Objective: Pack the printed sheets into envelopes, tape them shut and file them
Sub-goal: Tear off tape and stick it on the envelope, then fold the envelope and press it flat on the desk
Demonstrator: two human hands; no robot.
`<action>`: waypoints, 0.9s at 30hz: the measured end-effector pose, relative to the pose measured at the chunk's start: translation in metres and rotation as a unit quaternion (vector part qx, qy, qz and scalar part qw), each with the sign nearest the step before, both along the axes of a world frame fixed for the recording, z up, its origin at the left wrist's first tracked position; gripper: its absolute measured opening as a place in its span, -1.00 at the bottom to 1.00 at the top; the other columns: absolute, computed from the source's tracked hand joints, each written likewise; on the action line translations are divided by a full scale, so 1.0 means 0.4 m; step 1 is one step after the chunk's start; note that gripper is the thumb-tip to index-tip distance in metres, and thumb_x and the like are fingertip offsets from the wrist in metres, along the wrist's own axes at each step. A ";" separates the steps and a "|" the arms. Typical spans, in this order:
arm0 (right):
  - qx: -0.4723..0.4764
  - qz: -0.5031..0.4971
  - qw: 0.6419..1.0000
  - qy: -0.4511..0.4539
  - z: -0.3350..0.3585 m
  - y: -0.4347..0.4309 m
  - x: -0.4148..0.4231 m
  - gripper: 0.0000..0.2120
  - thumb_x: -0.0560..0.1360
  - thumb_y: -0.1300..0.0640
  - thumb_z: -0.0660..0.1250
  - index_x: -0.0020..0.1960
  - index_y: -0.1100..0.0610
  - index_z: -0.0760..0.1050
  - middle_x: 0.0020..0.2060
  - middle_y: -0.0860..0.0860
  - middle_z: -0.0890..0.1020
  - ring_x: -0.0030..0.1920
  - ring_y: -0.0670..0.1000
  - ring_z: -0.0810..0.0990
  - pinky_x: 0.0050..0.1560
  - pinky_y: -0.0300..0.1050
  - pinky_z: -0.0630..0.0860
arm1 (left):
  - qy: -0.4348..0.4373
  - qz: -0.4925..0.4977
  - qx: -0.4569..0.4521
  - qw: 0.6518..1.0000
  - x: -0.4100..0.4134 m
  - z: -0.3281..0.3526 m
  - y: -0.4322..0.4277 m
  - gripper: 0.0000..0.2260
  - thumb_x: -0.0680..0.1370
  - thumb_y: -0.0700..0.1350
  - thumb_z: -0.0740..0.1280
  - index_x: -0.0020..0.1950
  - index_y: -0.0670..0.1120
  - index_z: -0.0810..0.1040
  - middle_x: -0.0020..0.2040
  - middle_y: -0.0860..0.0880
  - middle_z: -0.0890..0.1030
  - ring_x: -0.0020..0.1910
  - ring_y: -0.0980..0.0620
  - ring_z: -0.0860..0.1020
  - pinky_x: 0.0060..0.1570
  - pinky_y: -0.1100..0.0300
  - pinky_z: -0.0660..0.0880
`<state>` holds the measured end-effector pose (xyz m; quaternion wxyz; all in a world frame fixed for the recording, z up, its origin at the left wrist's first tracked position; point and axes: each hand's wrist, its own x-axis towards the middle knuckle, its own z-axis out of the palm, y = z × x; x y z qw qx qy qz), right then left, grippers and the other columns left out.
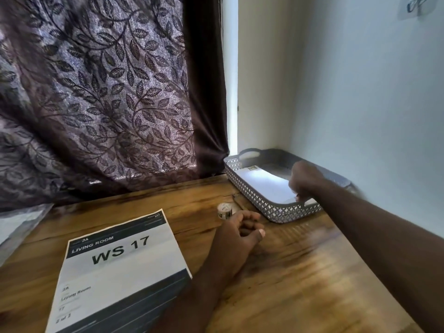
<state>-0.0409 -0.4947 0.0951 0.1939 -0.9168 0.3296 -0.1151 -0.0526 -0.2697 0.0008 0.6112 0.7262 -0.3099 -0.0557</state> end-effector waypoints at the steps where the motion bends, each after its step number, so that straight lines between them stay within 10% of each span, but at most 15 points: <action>1: -0.033 -0.001 0.999 0.018 -0.003 0.006 0.001 -0.79 0.54 0.36 0.31 -0.27 0.26 0.47 -0.34 0.18 0.63 -0.42 0.10 0.65 -0.47 -0.17 0.54 | -0.004 0.001 0.002 1.000 0.000 0.001 0.001 -0.75 0.51 -0.21 0.47 0.16 -0.01 0.60 -0.09 0.05 0.70 -0.07 0.11 0.65 0.03 0.15 0.61; 4: -0.086 0.017 0.995 0.043 -0.014 0.003 0.011 -0.89 0.56 0.34 0.24 0.01 0.32 0.53 -0.02 0.26 0.65 -0.07 0.23 0.67 -0.13 0.00 0.61 | -0.015 0.004 0.007 1.000 0.003 0.001 0.003 -0.74 0.51 -0.23 0.46 0.16 -0.01 0.59 -0.08 0.07 0.69 -0.06 0.14 0.64 0.01 0.28 0.58; 10: -0.117 0.019 0.992 0.036 -0.019 0.005 0.013 -0.83 0.55 0.33 0.25 0.11 0.31 0.54 0.12 0.26 0.63 0.14 0.26 0.61 -0.09 -0.07 0.45 | -0.043 0.000 0.030 0.999 0.003 0.008 0.002 -0.72 0.51 -0.23 0.45 0.19 -0.04 0.58 -0.05 0.10 0.66 -0.04 0.18 0.61 -0.02 0.37 0.54; 15: -0.081 0.058 0.994 -0.043 0.008 0.019 -0.031 -0.83 0.42 0.39 0.26 -0.32 0.25 0.50 -0.36 0.14 0.58 -0.16 0.21 0.60 -0.32 -0.14 0.39 | -0.077 0.006 0.040 0.996 -0.008 0.008 0.003 -0.73 0.51 -0.24 0.45 0.18 -0.05 0.58 -0.04 0.08 0.65 -0.05 0.17 0.61 0.01 0.31 0.57; 27: -0.039 0.179 0.920 -0.347 -0.100 0.372 -0.142 -0.89 0.48 0.27 0.36 -0.01 0.18 0.62 -0.06 0.10 0.61 -0.11 0.10 0.59 -0.11 -0.12 0.46 | -0.188 0.156 -0.041 0.969 -0.040 0.061 0.138 -0.72 0.53 -0.31 0.38 0.16 0.00 0.57 0.02 0.10 0.67 -0.01 0.20 0.64 0.05 0.24 0.57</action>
